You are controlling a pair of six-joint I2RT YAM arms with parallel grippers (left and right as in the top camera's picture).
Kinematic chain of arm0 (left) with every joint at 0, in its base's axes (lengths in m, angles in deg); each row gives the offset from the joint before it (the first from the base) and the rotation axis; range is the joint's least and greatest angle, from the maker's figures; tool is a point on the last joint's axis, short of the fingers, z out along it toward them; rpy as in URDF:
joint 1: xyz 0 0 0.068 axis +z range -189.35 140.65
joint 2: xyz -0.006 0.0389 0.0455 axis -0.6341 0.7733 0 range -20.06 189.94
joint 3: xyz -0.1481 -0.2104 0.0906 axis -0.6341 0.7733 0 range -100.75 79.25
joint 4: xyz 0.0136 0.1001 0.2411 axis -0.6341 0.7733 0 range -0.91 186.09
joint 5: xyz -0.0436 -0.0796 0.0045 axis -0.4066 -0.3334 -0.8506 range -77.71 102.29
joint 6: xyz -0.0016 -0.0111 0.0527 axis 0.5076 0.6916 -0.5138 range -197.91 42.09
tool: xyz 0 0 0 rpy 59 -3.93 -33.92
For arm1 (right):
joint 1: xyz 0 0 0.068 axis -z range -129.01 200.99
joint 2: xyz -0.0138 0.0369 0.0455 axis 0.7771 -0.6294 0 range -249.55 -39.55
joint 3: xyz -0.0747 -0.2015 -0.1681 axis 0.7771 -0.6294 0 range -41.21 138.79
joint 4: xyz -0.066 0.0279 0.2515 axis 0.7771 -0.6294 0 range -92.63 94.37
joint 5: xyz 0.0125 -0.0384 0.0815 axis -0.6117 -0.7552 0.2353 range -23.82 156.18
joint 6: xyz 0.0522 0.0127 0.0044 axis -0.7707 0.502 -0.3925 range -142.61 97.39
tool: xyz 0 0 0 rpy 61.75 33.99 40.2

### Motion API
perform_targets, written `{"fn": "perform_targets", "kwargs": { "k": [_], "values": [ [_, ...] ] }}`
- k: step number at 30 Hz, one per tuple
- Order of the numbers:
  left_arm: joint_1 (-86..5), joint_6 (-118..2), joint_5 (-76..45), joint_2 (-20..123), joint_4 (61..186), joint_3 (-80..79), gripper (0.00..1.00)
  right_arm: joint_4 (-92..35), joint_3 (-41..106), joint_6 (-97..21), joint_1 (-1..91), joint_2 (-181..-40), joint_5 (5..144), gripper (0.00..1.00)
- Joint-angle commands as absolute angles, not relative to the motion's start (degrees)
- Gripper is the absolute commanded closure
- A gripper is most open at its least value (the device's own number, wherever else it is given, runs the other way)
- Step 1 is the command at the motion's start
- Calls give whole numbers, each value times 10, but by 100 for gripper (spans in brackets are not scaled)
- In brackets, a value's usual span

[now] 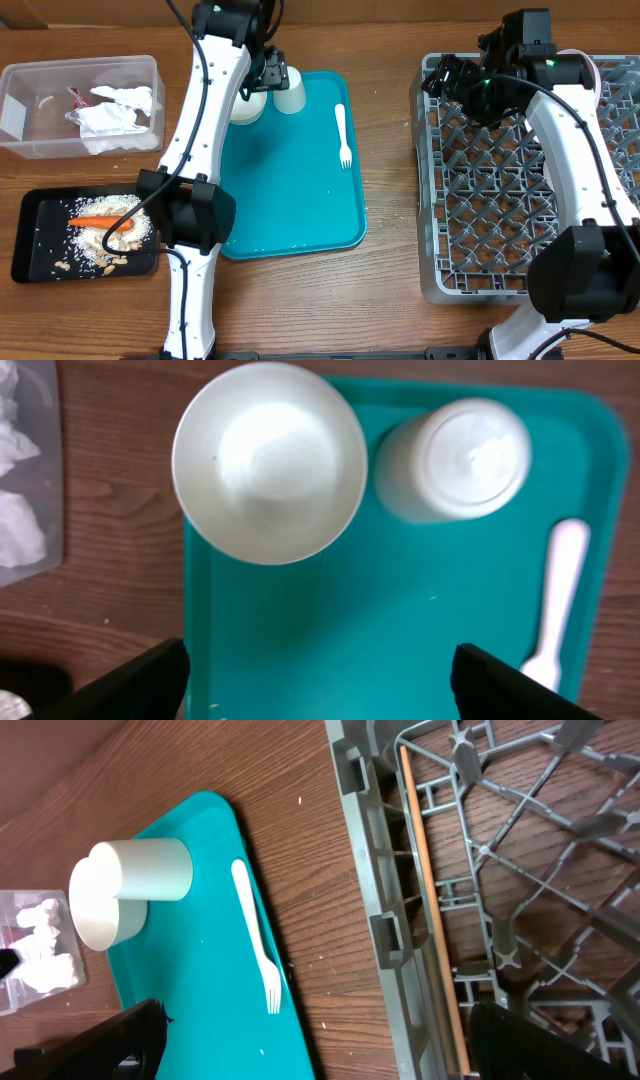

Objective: Sort waste into correct bins and load items into the dishwasher rack
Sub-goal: 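Move the left gripper to the white bowl and grasp its rim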

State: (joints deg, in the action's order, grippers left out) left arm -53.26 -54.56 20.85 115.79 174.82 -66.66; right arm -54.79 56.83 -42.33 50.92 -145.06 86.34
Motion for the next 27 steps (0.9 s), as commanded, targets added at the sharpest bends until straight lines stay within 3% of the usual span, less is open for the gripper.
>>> {"fn": "perform_targets", "kwargs": {
  "k": [1, 14, 27],
  "values": [
    [-529, -594, 243, 1134, 1739, -617, 11, -546, 578, -426, 511, -1442, 866, 0],
    [-510, -869, 243, 1134, 1574, -437, 5, -546, 578, -426, 511, -1442, 866, 0],
    [-509, -907, 243, 1136, 1413, -364, 4, -546, 578, -426, 511, -1442, 866, 0]
  ]
}}
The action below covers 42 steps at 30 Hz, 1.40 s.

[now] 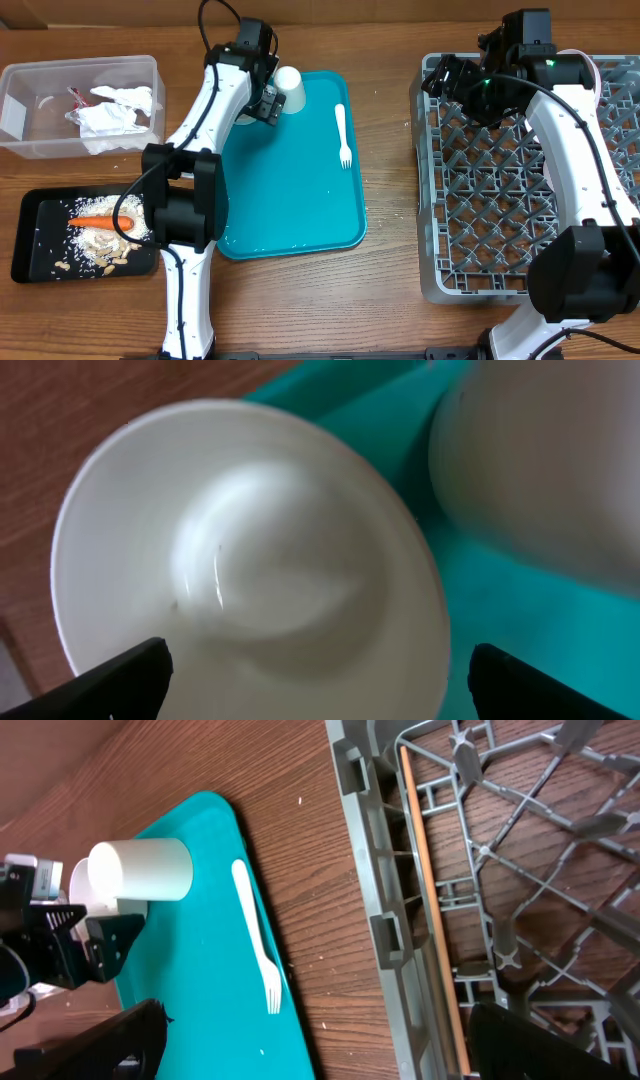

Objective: Sort waste into correct bins and load items into the dishwasher rack
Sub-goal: 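Move the left gripper to the white bowl and grasp its rim, then slide the white bowl to the tray center with the left gripper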

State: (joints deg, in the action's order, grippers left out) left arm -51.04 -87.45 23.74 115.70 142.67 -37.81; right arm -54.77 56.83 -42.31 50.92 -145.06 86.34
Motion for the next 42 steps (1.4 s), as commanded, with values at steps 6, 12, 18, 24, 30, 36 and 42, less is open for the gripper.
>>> {"fn": "perform_targets", "kwargs": {
  "k": [6, 12, 18, 24, 30, 36, 42],
  "values": [
    [-509, -911, 243, 1136, 1412, -351, 31, -546, 578, -426, 511, -1442, 866, 0],
    [-511, -910, 243, 1136, 1431, -341, 75, -546, 578, -426, 511, -1442, 866, 0],
    [-521, -893, 243, 1136, 1470, -341, 96, -546, 578, -426, 511, -1442, 866, 0],
    [-551, -868, 200, 1129, 1504, -342, 96, -546, 578, -426, 511, -1442, 866, 0],
    [-595, -835, 201, 1105, 1517, -342, 96, -546, 578, -426, 511, -1442, 866, 0],
    [-619, -766, 202, 1058, 1534, -342, 96, -546, 578, -426, 511, -1442, 866, 0],
    [-619, -709, 201, 1042, 1620, -342, 96, -546, 578, -426, 511, -1442, 866, 0]
  ]
}}
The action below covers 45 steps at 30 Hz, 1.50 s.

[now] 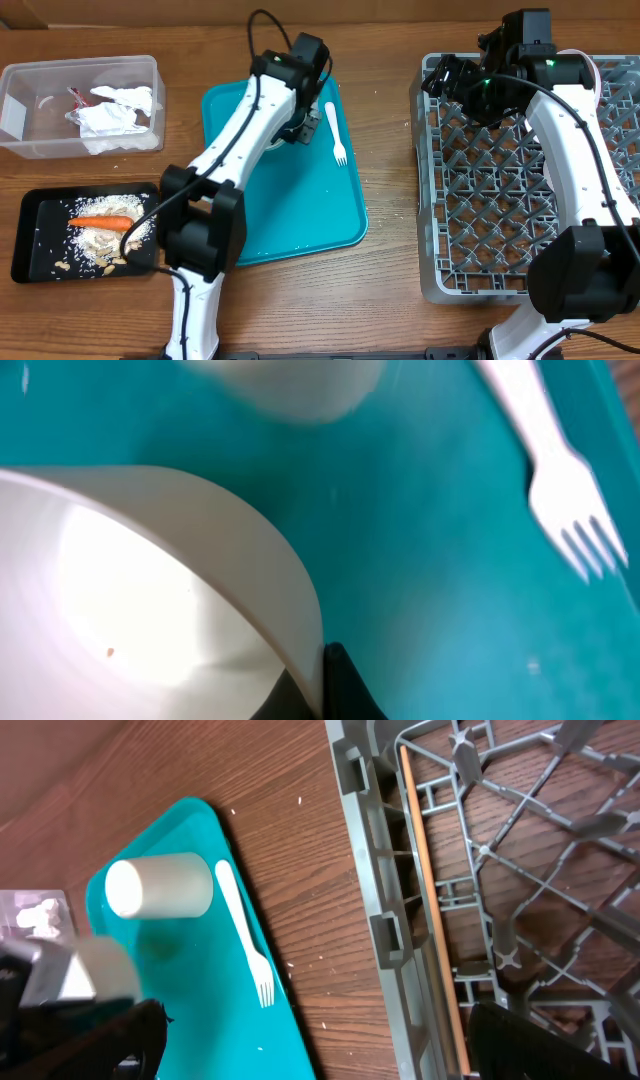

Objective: Sort waste into correct bins and load items into the dishwasher rack
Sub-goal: 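Slide the white bowl to the tray center with the left gripper, then release the bowl and withdraw the left arm toward the bin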

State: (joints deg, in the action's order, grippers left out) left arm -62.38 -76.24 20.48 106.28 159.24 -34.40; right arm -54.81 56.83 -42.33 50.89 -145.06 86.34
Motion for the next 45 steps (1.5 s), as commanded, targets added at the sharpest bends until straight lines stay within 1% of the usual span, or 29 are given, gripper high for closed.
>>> {"fn": "perform_targets", "kwargs": {
  "k": [1, 3, 7, 9, 15, 24, 25, 26, 27, 29, 34, 40, 41, 42, 43, 44, 45],
  "values": [
    [-619, -697, 200, 1042, 1634, -342, 96, -546, 578, -426, 511, -1442, 866, 0],
    [-619, -686, 176, 1042, 1661, -342, 96, -546, 578, -426, 511, -1442, 866, 0],
    [-619, -687, 70, 1042, 1710, -341, 96, -546, 578, -426, 511, -1442, 866, 0],
    [-620, -687, 48, 1042, 1718, -339, 96, -546, 578, -426, 511, -1442, 866, 0],
    [-626, -684, 0, 1043, 1731, -321, 96, -546, 578, -426, 511, -1442, 866, 0],
    [-644, -660, 2, 1043, 1707, -262, 96, -546, 578, -426, 511, -1442, 866, 0],
    [-645, -660, 2, 1043, 1705, -257, 90, -546, 578, -426, 511, -1442, 866, 0],
    [-647, -661, 2, 1043, 1705, -253, 78, -546, 578, -426, 511, -1442, 866, 0],
    [-648, -661, 2, 1043, 1706, -251, 63, -546, 578, -426, 511, -1442, 866, 0],
    [-649, -661, 2, 1043, 1710, -252, 50, -546, 578, -426, 511, -1442, 866, 0],
    [-649, -655, -1, 1034, 1718, -261, 45, -546, 578, -426, 511, -1442, 866, 0],
    [-649, -645, -7, 976, 1723, -287, 45, -546, 578, -426, 511, -1442, 866, 0],
    [-649, -644, -7, 960, 1720, -287, 41, -546, 578, -426, 511, -1442, 866, 0],
    [-649, -640, -3, 944, 1716, -287, 28, -546, 578, -426, 511, -1442, 866, 0],
    [-647, -628, 9, 924, 1713, -287, 6, -546, 578, -426, 511, -1442, 866, 0],
    [-643, -615, 28, 903, 1713, -287, 0, -546, 578, -426, 511, -1442, 866, 0],
    [-640, -604, 48, 887, 1713, -287, 0, -546, 578, -426, 511, -1442, 866, 0]
  ]
}}
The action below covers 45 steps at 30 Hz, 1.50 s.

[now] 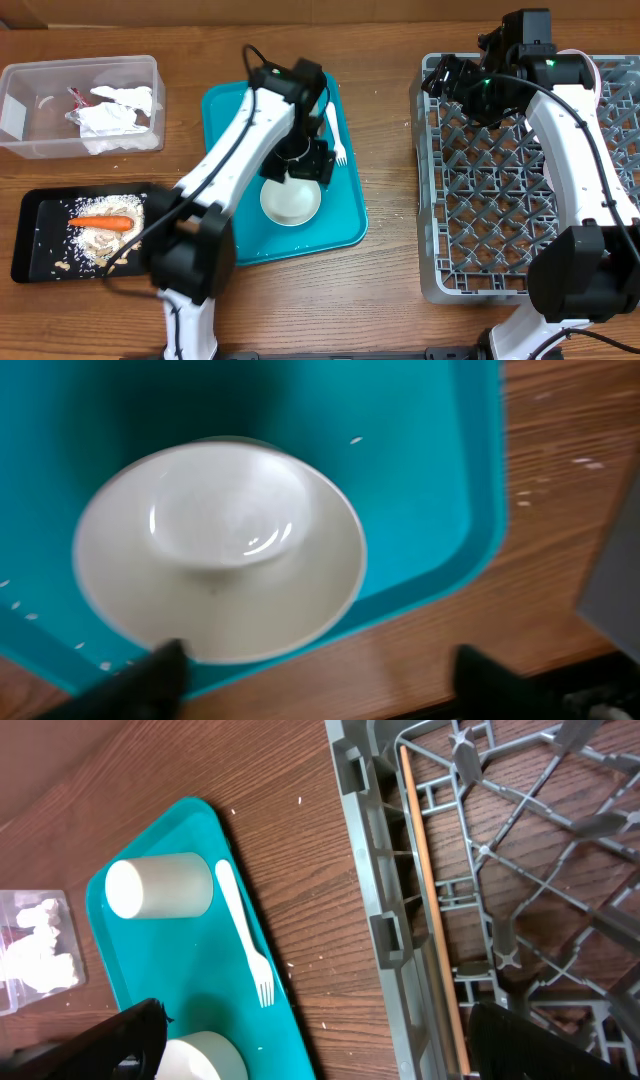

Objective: Sort waste into correct bins and load items into the dishwasher rack
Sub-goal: 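Release the bowl and withdraw the left arm toward the bin, then reach the right gripper to the white bowl and grasp its rim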

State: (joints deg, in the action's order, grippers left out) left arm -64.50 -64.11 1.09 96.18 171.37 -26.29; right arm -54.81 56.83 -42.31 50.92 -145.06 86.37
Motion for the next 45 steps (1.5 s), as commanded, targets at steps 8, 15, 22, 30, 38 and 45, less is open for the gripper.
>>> {"fn": "perform_targets", "kwargs": {
  "k": [8, 15, 22, 30, 38, 45],
  "values": [
    [-563, -560, 217, 777, 1732, -287, 0, -546, 578, -426, 511, -1442, 866, 0],
    [-444, -527, 219, 767, 1745, -287, 0, -546, 578, -426, 511, -1442, 866, 0],
    [-314, -449, 141, 768, 1746, -287, 0, -546, 578, -435, 511, -1442, 877, 0],
    [-288, -449, 142, 768, 1746, -287, 0, -604, 578, -468, 510, -1442, 996, 0],
    [-288, -449, 142, 768, 1746, -287, 0, -650, 578, -415, 411, -1442, 938, 12],
    [-288, -449, 142, 768, 1745, -287, 0, -625, 570, -523, 221, -1448, 734, 10]
  ]
}}
